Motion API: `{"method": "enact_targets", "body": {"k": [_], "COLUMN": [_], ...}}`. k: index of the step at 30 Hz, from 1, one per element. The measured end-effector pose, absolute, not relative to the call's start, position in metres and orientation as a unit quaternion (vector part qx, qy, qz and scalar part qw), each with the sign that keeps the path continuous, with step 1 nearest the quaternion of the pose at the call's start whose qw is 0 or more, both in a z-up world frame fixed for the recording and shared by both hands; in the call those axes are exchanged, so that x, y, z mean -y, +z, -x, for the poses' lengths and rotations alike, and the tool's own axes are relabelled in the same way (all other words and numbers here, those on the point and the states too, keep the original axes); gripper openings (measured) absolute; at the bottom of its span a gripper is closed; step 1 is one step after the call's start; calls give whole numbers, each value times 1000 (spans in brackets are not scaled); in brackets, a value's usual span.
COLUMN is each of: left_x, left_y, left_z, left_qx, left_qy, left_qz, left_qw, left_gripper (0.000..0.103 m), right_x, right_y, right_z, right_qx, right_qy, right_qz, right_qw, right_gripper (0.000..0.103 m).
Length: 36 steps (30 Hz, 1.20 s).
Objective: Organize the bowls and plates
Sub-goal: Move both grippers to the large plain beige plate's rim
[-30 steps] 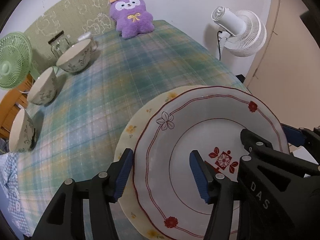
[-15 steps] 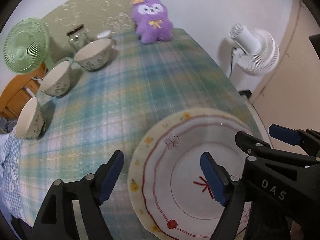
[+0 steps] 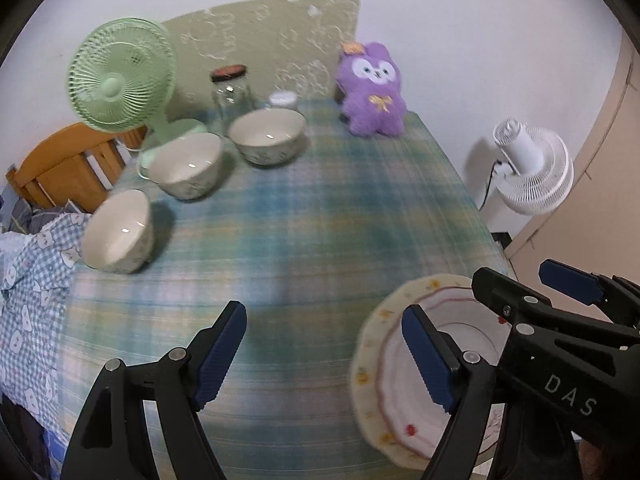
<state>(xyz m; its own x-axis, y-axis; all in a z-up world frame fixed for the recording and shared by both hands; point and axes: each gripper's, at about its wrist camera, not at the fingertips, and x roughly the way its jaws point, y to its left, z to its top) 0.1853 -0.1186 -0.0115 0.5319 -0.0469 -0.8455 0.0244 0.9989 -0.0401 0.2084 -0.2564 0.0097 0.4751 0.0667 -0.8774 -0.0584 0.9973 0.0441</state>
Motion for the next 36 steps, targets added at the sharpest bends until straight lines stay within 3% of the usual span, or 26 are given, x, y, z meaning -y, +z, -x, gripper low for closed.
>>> {"method": "enact_targets", "body": {"k": [15,36], "left_x": [-18,-150], "left_y": [16,-20], "left_z": [-184,-232], "left_qx": [-460,-461], "left_qy": [-32,11], "left_qz": [-2,-8], "left_qw": [887,887], "left_gripper": [80,62], "right_x": [119,-27], "right_y": [36,3], "right_z": [-198,-247], "right_qx": [-479,-473], "right_qy": [1,-3], "right_qz": [-27,0], "right_qw": [877,881], "right_gripper": [72,68]}}
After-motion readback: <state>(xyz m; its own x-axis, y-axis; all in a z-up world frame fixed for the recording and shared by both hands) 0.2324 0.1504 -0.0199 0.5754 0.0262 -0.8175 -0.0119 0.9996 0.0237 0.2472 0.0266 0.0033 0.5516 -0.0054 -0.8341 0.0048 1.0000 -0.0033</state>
